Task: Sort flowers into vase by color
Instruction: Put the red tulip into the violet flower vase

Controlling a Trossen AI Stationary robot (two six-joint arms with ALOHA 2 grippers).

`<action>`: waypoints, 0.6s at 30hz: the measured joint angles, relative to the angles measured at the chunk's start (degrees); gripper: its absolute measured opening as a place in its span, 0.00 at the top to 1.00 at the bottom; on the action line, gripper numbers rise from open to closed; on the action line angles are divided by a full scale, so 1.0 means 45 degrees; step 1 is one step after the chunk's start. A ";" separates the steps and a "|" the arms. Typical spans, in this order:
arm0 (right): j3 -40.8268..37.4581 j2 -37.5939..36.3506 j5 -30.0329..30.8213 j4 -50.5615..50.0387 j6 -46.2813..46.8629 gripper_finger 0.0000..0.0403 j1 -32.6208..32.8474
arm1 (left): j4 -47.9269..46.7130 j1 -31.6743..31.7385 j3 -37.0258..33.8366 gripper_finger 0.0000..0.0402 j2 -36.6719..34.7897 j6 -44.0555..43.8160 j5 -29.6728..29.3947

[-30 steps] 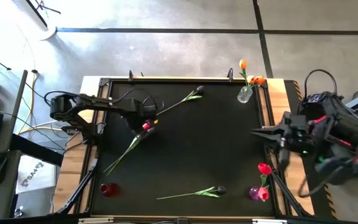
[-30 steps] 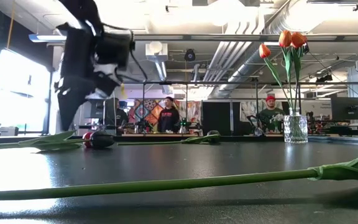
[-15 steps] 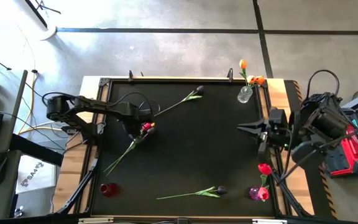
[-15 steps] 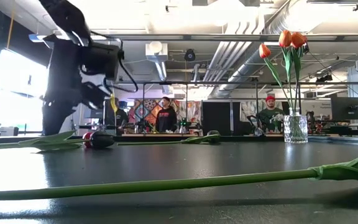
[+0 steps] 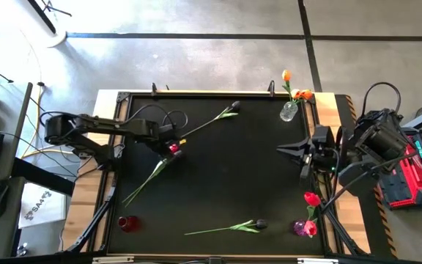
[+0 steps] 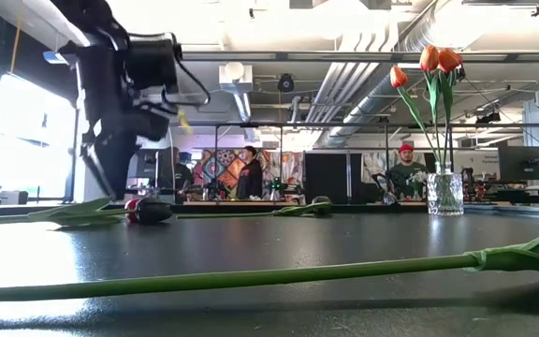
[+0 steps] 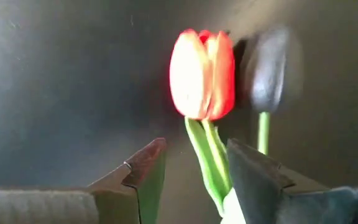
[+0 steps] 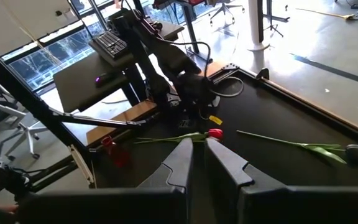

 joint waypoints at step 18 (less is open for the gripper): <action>0.0000 0.0000 -0.0077 0.0825 -0.0893 0.93 0.0000 | 0.3084 0.0094 -0.1439 0.85 0.0069 -0.0091 0.0281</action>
